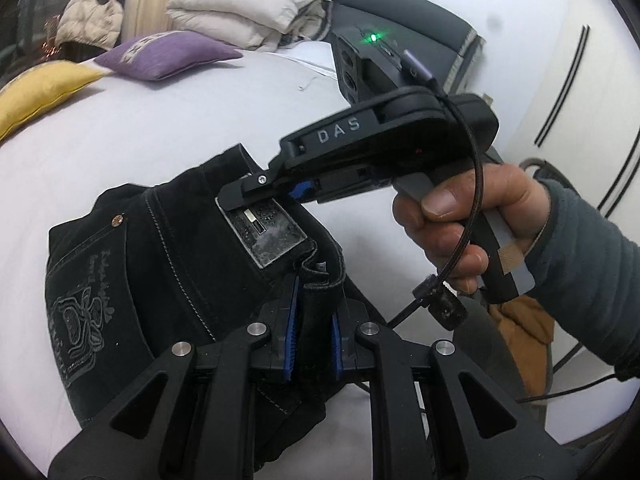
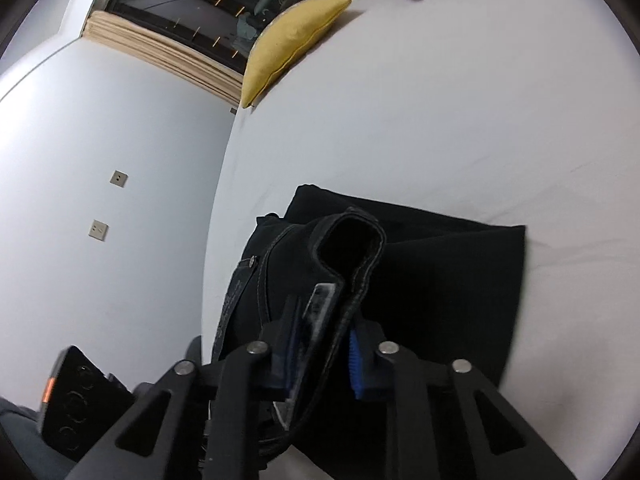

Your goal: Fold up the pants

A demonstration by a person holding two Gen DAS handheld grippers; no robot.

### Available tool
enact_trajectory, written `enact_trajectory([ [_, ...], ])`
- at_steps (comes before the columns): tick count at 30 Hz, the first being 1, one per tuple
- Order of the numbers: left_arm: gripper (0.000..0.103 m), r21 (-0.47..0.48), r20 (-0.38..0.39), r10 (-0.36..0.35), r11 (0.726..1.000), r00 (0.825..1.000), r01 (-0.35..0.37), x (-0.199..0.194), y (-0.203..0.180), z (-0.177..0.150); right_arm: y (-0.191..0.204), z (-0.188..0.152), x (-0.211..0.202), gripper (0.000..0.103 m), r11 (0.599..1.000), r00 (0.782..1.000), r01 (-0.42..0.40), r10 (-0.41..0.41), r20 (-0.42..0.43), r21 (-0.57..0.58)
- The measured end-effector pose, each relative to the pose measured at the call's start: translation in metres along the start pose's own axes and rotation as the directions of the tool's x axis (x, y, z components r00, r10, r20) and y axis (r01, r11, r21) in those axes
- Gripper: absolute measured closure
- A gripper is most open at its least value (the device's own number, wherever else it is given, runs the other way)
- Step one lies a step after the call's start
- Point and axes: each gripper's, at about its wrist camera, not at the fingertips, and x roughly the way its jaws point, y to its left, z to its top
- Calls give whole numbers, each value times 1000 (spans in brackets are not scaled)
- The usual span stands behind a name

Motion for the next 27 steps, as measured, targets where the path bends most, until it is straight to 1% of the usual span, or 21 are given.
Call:
enact_trajectory([
  [3,91,21,-12,-5,1000,1000,5,12,-8,0,-10,-3,-11,85,1000,1000,8,-8,25,1],
  [5,91,30,-25,-4,1000,1000,5,27,-11,7,-19,-4,-16,85,1000,999,23,-24,37,7],
  [7,91,42,-43,-2,999,999,4,42,-17,6,-27,-4,-18,86,999,999,31,-32,43,17],
  [12,91,43,-86,2,999,996,1,78,-25,3,-51,-6,-15,86,998,998,47,-49,38,47],
  [16,91,53,-100,10,999,995,-5,96,-31,1,-63,-7,-13,86,997,998,49,-52,36,59],
  [20,90,88,-104,30,996,994,-21,113,-36,-8,-74,-9,-10,86,997,999,35,-36,24,65],
  [22,84,91,-106,33,996,994,-24,123,-41,-15,-84,-12,-8,85,996,999,21,-23,25,83],
  [23,82,87,-104,25,996,994,-16,125,-42,-17,-89,-14,-8,85,995,999,2,-5,37,97],
  [24,77,89,-101,16,996,995,-7,126,-45,-18,-91,-16,-10,85,995,999,-12,6,50,102],
  [26,62,92,-108,-13,995,994,24,123,-50,-19,-94,-20,-14,78,992,997,-36,26,76,124],
  [27,48,86,-116,-28,996,993,38,120,-51,-20,-95,-22,-18,75,990,996,-43,31,84,135],
])
